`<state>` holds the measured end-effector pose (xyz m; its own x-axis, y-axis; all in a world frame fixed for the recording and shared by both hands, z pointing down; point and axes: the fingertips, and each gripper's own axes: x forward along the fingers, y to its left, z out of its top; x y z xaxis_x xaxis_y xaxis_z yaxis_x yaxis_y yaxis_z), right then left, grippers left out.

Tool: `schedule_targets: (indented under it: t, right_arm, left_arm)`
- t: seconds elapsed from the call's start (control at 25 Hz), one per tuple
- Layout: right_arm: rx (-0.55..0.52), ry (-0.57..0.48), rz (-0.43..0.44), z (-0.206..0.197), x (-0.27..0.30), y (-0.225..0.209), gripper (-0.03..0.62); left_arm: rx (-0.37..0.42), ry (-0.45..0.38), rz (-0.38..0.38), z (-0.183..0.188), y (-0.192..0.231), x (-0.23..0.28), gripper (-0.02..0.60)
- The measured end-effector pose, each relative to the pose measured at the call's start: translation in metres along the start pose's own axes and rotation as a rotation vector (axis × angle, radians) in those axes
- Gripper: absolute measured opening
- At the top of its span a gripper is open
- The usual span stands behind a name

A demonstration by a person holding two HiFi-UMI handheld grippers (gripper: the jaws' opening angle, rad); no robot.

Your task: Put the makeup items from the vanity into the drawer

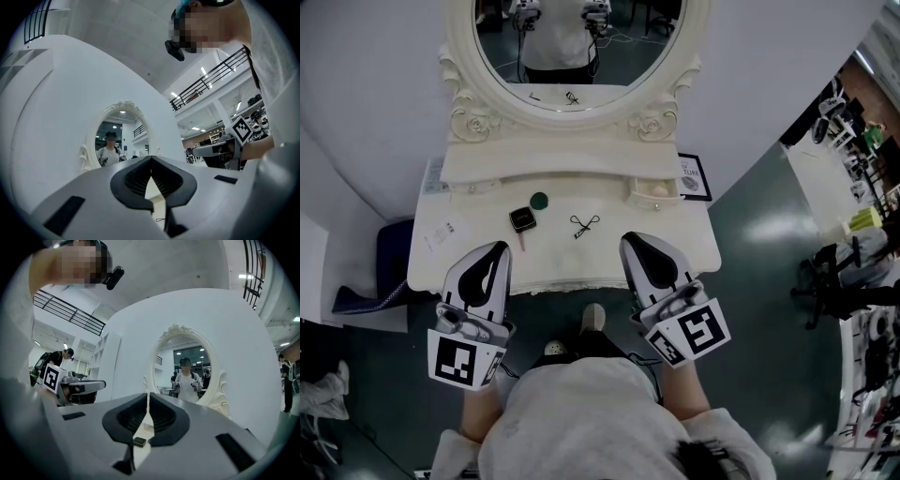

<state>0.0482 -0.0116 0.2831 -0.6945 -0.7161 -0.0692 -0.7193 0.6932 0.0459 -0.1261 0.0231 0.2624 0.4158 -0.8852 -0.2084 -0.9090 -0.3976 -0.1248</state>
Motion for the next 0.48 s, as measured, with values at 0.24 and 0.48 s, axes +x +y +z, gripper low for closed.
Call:
schedule_targets:
  t: [0.24,0.48]
  right_arm:
    - [-0.003,-0.010,0.006,0.0035,-0.0003,0.0032,0.029]
    - [0.004,-0.026,0.006,0.0070,-0.0029,0.0037,0.029]
  left_arm:
    - [-0.001,-0.005,-0.001,0.0020,-0.0008,-0.0010,0.015]
    - [-0.001,-0.016,-0.015,0.0045,-0.0054,0.0008,0.015]
